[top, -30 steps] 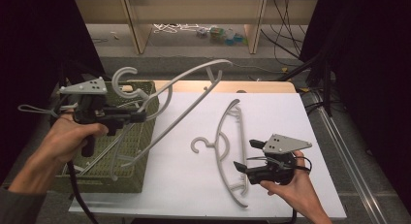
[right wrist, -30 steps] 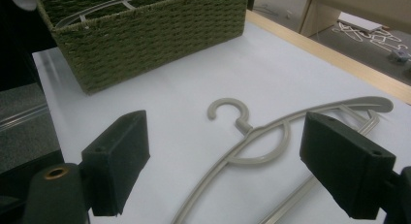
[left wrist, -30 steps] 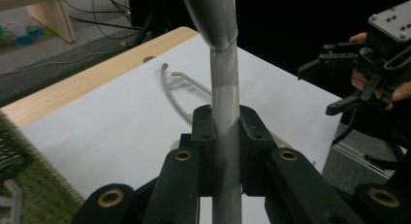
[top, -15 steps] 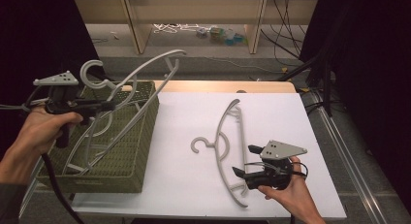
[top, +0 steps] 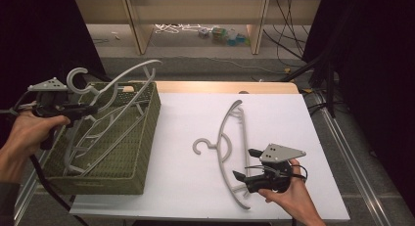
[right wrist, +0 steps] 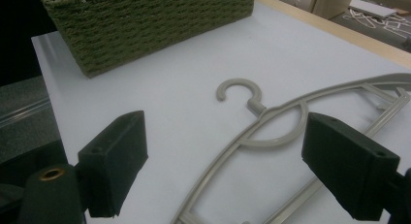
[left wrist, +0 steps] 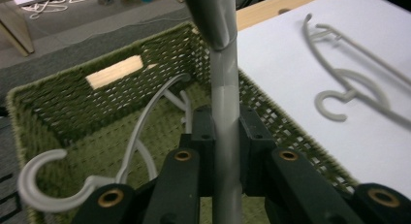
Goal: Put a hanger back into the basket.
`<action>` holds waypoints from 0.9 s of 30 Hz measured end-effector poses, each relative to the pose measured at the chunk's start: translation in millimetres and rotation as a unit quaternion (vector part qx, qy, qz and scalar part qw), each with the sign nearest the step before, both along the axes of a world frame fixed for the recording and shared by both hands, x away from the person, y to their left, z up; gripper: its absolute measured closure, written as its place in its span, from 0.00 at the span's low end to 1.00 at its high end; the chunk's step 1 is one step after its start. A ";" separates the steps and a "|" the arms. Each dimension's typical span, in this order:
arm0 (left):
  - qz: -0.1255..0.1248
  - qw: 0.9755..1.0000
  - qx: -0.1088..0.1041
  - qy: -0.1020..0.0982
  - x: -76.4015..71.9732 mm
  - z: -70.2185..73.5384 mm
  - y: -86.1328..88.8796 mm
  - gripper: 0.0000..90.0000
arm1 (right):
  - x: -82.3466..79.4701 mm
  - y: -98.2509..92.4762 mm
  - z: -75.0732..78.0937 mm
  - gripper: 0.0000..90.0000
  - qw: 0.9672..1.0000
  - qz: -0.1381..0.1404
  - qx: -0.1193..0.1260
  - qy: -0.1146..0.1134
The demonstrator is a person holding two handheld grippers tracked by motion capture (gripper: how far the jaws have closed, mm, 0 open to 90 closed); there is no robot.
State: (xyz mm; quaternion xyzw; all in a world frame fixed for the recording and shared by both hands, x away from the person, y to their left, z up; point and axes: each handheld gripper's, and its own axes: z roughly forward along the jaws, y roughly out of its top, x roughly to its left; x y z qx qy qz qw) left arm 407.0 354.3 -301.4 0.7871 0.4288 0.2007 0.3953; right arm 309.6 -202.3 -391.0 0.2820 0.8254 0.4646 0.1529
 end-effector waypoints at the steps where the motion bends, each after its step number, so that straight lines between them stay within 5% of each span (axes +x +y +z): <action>1: 0.002 1.000 0.003 0.001 1.0 -1.5 2.0 0.88 | 0.2 0.2 -0.5 0.19 1.000 0.001 0.000 0.001; 5: 0.006 0.998 0.055 0.006 1.3 -7.5 7.4 0.88 | 0.1 -0.2 -0.7 0.19 1.000 0.002 -0.001 0.002; 8: 0.007 0.999 0.043 0.016 0.8 -14.6 11.6 0.88 | 0.4 -1.1 -0.9 0.19 1.000 0.000 0.000 0.000; 9: -0.007 0.998 0.062 0.024 1.3 -15.2 15.9 0.88 | 0.5 -1.3 -1.0 0.19 1.000 -0.001 0.000 0.002; 13: 0.001 0.997 0.073 0.037 2.2 -24.6 22.6 0.88 | 0.2 -0.8 -1.3 0.19 1.000 0.000 0.000 0.001; 27: 0.015 0.995 0.059 0.078 9.6 -63.2 34.6 0.88 | 0.4 0.8 -4.1 0.20 1.000 0.001 0.000 0.007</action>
